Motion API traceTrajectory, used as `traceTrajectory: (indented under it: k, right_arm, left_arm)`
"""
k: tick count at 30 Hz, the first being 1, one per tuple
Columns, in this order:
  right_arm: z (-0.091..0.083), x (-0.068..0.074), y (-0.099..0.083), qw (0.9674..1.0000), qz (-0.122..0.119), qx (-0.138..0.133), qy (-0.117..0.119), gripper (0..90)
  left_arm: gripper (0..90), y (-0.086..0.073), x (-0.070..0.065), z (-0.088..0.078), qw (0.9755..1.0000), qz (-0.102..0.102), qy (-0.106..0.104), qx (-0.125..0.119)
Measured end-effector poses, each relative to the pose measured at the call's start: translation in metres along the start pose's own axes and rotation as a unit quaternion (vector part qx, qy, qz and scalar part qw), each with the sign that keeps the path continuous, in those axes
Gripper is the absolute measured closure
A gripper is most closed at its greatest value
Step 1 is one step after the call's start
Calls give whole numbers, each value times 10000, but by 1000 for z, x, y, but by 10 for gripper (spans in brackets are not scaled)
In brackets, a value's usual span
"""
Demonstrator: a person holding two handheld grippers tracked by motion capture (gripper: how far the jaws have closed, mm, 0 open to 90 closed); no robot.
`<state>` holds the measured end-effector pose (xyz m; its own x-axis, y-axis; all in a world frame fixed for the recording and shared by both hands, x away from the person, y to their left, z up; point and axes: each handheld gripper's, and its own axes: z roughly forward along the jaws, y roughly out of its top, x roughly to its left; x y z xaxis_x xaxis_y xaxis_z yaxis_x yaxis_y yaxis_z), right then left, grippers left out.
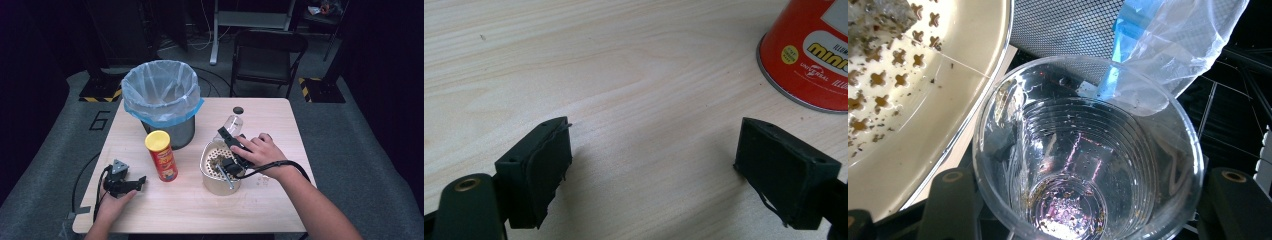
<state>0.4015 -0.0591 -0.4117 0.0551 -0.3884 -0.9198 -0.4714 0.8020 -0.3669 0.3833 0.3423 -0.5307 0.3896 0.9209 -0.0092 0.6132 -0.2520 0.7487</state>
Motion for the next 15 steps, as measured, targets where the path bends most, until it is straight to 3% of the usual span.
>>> traceTrajectory:
  k: [5,15]
  right_arm:
    - [0,0,0,10000,-25,-19,66,361]
    - [-1,-1,0,10000,-28,7,-38,360]
  left_arm:
    - [145,0,0,0,10000,9,5,-3]
    - [145,0,0,0,10000,9,5,-3]
